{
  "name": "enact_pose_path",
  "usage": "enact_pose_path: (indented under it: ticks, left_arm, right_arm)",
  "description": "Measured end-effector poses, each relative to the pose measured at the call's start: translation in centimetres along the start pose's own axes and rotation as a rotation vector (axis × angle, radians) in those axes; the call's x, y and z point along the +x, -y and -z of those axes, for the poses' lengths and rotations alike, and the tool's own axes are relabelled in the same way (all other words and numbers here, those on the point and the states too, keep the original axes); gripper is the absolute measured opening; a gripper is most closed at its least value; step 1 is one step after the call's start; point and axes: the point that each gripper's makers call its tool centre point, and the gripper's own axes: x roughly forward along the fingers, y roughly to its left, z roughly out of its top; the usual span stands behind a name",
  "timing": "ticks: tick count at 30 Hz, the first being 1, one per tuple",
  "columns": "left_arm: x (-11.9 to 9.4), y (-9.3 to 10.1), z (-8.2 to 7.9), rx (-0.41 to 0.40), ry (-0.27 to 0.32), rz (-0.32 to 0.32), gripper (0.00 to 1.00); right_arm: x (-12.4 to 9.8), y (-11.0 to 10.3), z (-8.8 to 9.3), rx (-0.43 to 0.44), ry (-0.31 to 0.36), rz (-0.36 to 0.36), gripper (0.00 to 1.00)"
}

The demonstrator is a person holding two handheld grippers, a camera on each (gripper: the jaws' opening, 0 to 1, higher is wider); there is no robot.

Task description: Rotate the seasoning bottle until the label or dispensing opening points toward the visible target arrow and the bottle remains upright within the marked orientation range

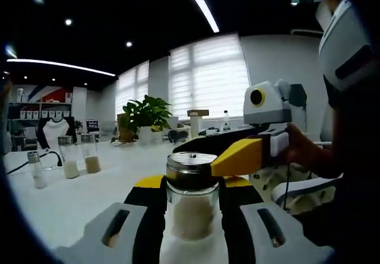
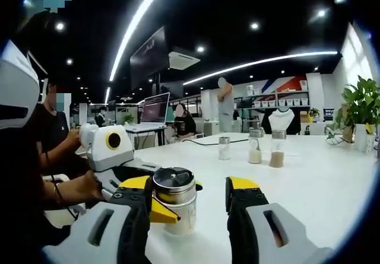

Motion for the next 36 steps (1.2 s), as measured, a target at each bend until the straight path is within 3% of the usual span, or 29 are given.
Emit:
enact_pose_path:
  ticks: [9, 19, 36]
  left_arm:
    - [0.1, 0.8, -0.4, 0.015, 0.008, 0.031, 0.36]
    - [0.0, 0.8, -0.4, 0.02, 0.005, 0.032, 0.36]
    - [0.3, 1.5, -0.4, 0.012, 0.009, 0.063, 0.36]
  right_arm:
    - [0.1, -0.9, 0.0, -0.002, 0.004, -0.032, 0.45]
    - [0.3, -1.8, -0.1, 0.002, 0.011, -0.077, 0.34]
    - [0.6, -2.0, -0.2, 0.009, 0.016, -0.096, 0.31]
